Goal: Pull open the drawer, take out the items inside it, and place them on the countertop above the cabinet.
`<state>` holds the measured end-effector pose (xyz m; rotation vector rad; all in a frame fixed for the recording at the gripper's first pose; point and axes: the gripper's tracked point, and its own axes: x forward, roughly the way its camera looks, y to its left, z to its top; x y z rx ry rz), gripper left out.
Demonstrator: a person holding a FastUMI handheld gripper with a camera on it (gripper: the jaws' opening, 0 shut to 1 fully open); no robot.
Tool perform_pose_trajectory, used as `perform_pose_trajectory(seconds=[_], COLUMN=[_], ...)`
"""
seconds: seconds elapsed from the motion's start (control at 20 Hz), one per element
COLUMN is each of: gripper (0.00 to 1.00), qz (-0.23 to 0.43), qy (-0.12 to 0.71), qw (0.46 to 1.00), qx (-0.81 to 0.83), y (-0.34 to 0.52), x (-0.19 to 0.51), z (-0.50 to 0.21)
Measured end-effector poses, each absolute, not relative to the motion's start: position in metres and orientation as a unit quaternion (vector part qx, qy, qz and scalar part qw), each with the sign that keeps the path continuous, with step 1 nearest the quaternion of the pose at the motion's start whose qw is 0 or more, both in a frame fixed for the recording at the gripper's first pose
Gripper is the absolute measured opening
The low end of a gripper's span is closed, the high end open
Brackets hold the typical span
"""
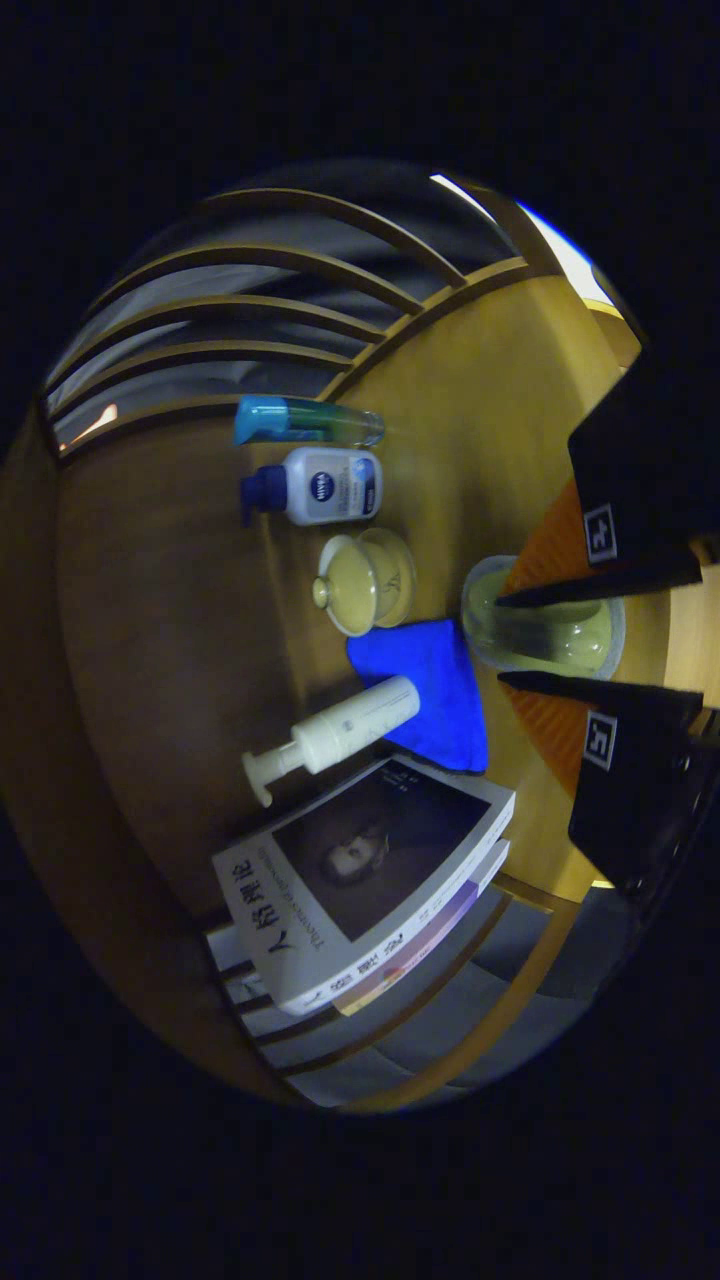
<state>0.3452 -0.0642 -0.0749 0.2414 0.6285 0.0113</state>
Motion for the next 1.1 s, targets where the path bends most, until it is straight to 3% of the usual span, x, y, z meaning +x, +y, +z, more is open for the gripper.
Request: perform_pose_trajectory(seconds=[0.05, 0.2, 0.65, 1.1], gripper=[0.47, 0.98, 0.98, 0.98], qz=[0.014, 0.025, 0.03, 0.003], qy=[0.298, 0.252, 0.044, 0.015], qw=[0.948, 0.965, 0.998, 1.0], qx=[0.109, 0.071, 0.039, -0.004], y=[-0.06, -0.049, -0.006, 0.005], x=[0.341, 0.325, 0.207, 0.087], z=[-0.07, -0.054, 0.009, -0.035])
